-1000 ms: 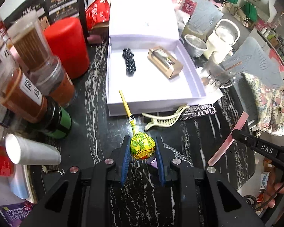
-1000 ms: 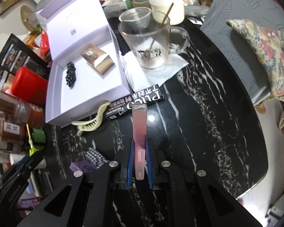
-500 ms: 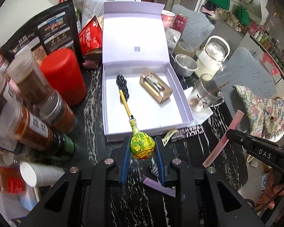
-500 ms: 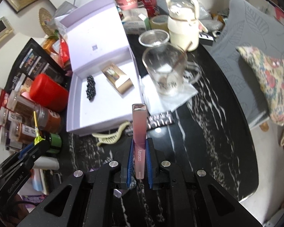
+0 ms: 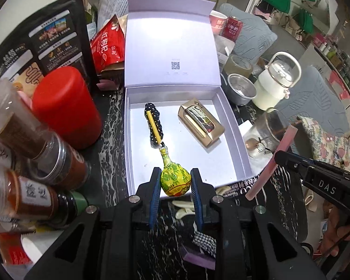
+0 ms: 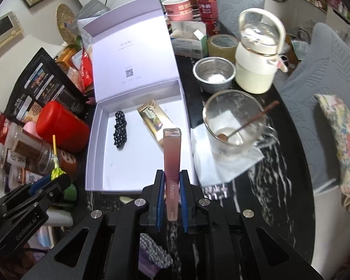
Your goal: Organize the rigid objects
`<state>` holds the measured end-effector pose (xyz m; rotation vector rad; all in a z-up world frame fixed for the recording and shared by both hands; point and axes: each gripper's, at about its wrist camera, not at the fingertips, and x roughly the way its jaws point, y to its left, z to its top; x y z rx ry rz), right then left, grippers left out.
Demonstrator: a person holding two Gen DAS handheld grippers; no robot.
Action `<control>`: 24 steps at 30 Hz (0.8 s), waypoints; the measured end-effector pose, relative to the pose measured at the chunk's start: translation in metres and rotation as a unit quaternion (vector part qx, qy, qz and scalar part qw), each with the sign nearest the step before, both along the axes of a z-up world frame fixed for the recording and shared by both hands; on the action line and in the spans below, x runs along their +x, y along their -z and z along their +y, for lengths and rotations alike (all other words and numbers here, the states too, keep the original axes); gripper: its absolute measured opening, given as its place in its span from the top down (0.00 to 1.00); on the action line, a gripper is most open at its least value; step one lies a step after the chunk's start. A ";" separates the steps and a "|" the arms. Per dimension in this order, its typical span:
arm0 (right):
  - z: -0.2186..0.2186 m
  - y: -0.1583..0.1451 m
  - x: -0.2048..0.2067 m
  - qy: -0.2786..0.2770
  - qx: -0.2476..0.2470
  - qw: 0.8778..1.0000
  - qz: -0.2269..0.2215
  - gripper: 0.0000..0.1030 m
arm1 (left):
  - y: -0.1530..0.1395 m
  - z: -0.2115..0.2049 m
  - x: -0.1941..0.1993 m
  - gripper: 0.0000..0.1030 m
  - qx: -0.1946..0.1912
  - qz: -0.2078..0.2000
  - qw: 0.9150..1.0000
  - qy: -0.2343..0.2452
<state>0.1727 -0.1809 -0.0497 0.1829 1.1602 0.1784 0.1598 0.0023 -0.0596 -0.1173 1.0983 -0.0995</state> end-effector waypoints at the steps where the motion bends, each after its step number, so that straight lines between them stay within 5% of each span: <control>1: 0.001 0.002 0.004 -0.002 0.000 1.000 0.001 0.88 | 0.004 0.001 0.006 0.76 0.001 0.003 1.000 -0.001; 24: 0.038 0.053 0.096 -0.075 0.000 0.997 0.004 0.88 | 0.070 0.013 0.090 0.76 -0.002 0.033 0.999 -0.003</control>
